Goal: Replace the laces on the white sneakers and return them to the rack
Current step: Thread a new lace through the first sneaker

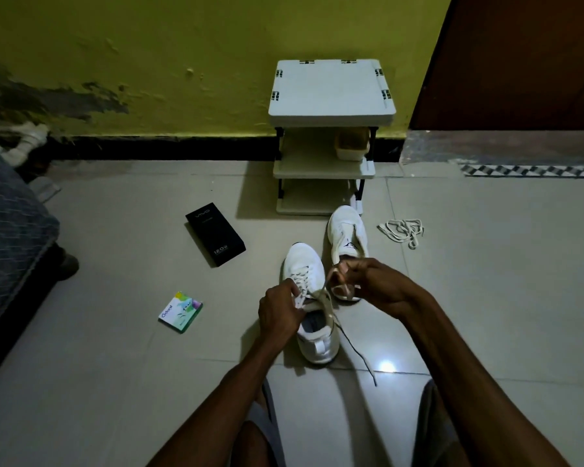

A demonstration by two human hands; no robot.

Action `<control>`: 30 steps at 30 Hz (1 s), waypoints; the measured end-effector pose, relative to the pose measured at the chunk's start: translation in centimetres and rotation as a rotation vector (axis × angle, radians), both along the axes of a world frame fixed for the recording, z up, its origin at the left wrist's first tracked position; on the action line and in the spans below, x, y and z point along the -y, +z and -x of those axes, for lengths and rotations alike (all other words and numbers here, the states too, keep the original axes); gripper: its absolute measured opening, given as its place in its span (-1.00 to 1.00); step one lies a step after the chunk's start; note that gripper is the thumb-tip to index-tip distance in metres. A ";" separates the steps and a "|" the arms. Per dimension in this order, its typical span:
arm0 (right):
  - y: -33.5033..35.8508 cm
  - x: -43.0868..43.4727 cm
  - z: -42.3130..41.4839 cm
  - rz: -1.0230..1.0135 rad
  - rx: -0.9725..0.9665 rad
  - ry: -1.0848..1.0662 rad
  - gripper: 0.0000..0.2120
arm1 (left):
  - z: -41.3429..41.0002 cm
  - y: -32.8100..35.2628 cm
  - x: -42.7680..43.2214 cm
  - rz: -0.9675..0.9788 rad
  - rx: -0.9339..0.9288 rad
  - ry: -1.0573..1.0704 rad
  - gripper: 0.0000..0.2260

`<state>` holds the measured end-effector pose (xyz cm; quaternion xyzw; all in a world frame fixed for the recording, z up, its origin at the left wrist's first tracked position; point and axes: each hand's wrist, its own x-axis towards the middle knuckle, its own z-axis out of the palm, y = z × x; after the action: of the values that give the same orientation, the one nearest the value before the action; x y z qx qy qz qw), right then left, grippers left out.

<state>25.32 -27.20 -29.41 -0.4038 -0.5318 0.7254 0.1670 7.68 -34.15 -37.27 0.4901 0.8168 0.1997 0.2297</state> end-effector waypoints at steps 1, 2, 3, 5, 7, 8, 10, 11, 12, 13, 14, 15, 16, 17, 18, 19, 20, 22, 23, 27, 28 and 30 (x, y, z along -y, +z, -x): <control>-0.5 0.3 -0.1 0.007 -0.002 0.012 -0.79 | 0.0 0.0 0.0 -0.006 0.000 -0.007 -0.75; -1.0 0.5 -0.3 0.010 -0.005 0.021 -0.79 | 0.1 0.0 0.1 -0.011 0.000 -0.018 -0.74; -1.4 0.7 -0.7 0.006 0.007 0.045 -0.80 | 0.1 0.0 0.1 -0.019 0.000 -0.035 -0.71; -2.2 0.8 -1.6 -0.020 0.119 0.165 -0.88 | 0.0 0.0 0.3 -0.035 -0.007 -0.073 -0.65; -3.0 0.5 -2.3 -0.069 0.359 0.395 -0.87 | -0.1 -0.1 0.3 -0.042 -0.030 -0.100 -0.63; -3.7 0.3 -2.4 -0.132 0.550 0.550 -0.88 | 0.0 -0.1 0.4 -0.038 -0.038 -0.105 -0.64; -5.2 -0.2 -2.3 -0.279 0.955 0.808 -0.91 | 0.2 0.0 0.4 -0.036 -0.025 -0.104 -0.67; -5.8 -0.3 -2.0 -0.334 1.116 0.810 -0.88 | 0.2 0.0 0.4 -0.039 -0.015 -0.099 -0.68; -6.2 -0.3 -1.7 -0.369 1.219 0.734 -0.84 | 0.2 0.0 0.4 -0.041 -0.009 -0.096 -0.69; -6.4 -0.2 -1.5 -0.421 1.256 0.612 -0.79 | 0.2 0.1 0.5 -0.042 -0.009 -0.094 -0.69; -6.4 -0.1 -1.1 -0.500 1.241 0.487 -0.74 | 0.1 0.1 0.5 -0.047 -0.015 -0.093 -0.69; -6.4 0.1 -0.6 -0.577 1.184 0.357 -0.72 | 0.0 0.0 0.5 -0.055 -0.022 -0.092 -0.69; -6.3 0.2 0.0 -0.639 1.088 0.232 -0.75 | -0.1 -0.1 0.6 -0.065 -0.026 -0.095 -0.68; -6.2 0.5 0.7 -0.675 0.973 0.127 -0.79 | -0.2 -0.1 0.5 -0.071 -0.027 -0.104 -0.67; -6.1 0.8 1.4 -0.693 0.869 0.060 -0.78 | -0.3 -0.2 0.5 -0.068 -0.028 -0.115 -0.65; -6.2 1.1 2.1 -0.698 0.797 0.026 -0.75 | -0.3 -0.2 0.5 -0.062 -0.031 -0.124 -0.64; -6.3 1.4 2.6 -0.702 0.757 0.015 -0.74 | -0.4 -0.2 0.4 -0.058 -0.033 -0.129 -0.63; -7.1 1.8 3.2 -0.721 0.718 0.015 -0.80 | -0.4 -0.3 0.4 -0.063 -0.042 -0.129 -0.63; -7.6 1.8 3.3 -0.736 0.713 0.011 -0.85 | -0.3 -0.4 0.4 -0.068 -0.050 -0.129 -0.63; -7.7 1.6 3.5 -0.771 0.778 -0.009 -0.90 | -0.3 -0.6 0.4 -0.107 -0.084 -0.120 -0.63; -7.3 1.5 3.5 -0.772 0.802 0.005 -0.88 | -0.5 -0.6 0.4 -0.112 -0.084 -0.113 -0.63; -6.6 1.0 3.5 -0.761 0.859 0.014 -0.86 | -0.7 -0.7 0.4 -0.116 -0.091 -0.089 -0.63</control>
<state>21.79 -28.16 -36.04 -0.5704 -0.7782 0.2548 0.0646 8.34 -34.54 -38.01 0.5471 0.7908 0.2139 0.1720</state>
